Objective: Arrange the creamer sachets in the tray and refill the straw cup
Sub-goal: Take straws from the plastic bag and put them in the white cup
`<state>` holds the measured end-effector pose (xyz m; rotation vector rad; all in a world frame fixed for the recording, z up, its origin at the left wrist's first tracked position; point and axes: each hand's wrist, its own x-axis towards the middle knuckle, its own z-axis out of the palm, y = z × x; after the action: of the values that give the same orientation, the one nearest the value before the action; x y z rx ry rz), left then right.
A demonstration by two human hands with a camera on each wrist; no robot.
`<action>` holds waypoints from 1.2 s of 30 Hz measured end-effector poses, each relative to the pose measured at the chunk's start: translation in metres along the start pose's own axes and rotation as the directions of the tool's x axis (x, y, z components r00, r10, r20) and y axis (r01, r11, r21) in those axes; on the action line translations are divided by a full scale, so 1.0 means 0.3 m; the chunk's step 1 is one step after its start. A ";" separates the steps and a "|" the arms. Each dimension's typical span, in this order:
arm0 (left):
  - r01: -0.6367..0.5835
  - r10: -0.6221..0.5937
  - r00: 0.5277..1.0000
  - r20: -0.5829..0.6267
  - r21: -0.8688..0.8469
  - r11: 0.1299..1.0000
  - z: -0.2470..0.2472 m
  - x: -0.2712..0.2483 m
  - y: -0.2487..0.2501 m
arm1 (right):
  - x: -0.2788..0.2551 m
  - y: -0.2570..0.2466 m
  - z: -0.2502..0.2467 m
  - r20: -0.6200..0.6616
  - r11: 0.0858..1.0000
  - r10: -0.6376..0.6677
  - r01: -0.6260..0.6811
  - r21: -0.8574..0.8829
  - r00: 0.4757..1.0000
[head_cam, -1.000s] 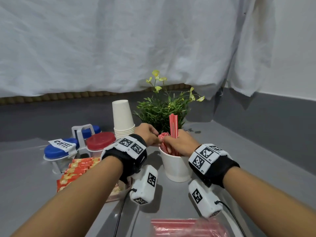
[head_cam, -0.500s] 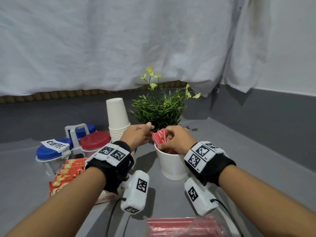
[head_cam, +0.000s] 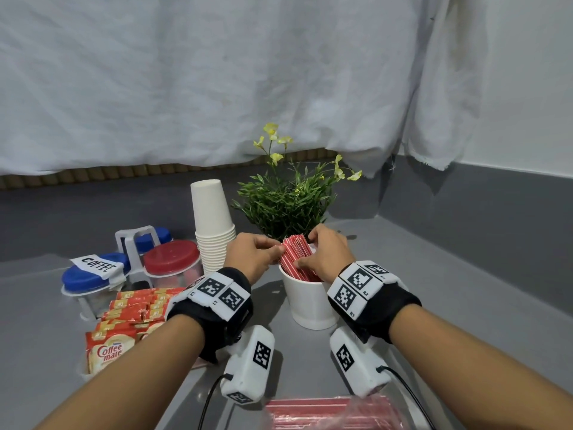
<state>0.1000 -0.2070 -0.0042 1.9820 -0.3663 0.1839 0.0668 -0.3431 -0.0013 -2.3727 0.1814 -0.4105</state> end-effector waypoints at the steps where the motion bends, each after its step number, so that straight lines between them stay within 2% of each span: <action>1: 0.006 -0.006 1.000 -0.016 0.000 1.000 0.004 -0.001 0.003 | 0.002 0.000 0.001 0.031 1.000 0.019 -0.019 -0.013 0.999; 6: 0.020 -0.020 0.998 -0.068 -0.004 1.000 0.017 0.002 -0.001 | 0.014 0.005 0.004 0.109 0.997 0.025 -0.017 -0.075 0.994; 12: 0.000 -0.008 0.996 -0.094 -0.086 0.996 0.014 -0.003 -0.001 | 0.002 0.013 0.000 -0.028 0.997 -0.028 0.030 0.070 0.999; 14: -0.027 0.028 0.997 -0.073 0.018 0.999 0.011 -0.002 0.007 | -0.001 0.011 0.002 -0.049 0.993 -0.047 0.052 0.110 0.998; 16: -0.052 0.052 0.999 0.009 0.213 0.976 0.013 -0.007 0.020 | -0.003 0.010 -0.001 -0.040 0.994 -0.062 0.066 0.083 0.997; 18: -0.078 0.031 0.992 0.126 0.385 0.920 0.024 -0.014 0.031 | -0.004 0.012 -0.005 0.005 0.997 -0.070 0.070 0.013 0.998; 21: -0.090 -0.033 0.972 0.233 0.499 0.862 0.036 -0.034 0.049 | 0.000 0.015 0.001 0.070 0.994 -0.098 0.101 -0.039 0.993; 25: -0.096 -0.050 0.967 0.250 0.536 0.839 0.034 -0.046 0.070 | 0.008 0.014 0.012 0.106 0.992 -0.119 0.123 -0.040 0.987; 30: -0.077 -0.075 0.961 0.266 0.520 0.851 0.026 -0.040 0.063 | 0.013 0.019 0.023 0.068 0.991 -0.133 0.135 -0.026 0.989; 36: -0.108 -0.102 0.946 0.307 0.598 0.794 0.013 -0.040 0.056 | 0.016 0.029 0.018 0.090 0.988 -0.135 0.141 -0.060 0.987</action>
<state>0.0829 -0.2149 0.0051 2.6716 -0.5770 -0.0391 0.0729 -0.3474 -0.0098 -2.4717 -0.0101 -0.3716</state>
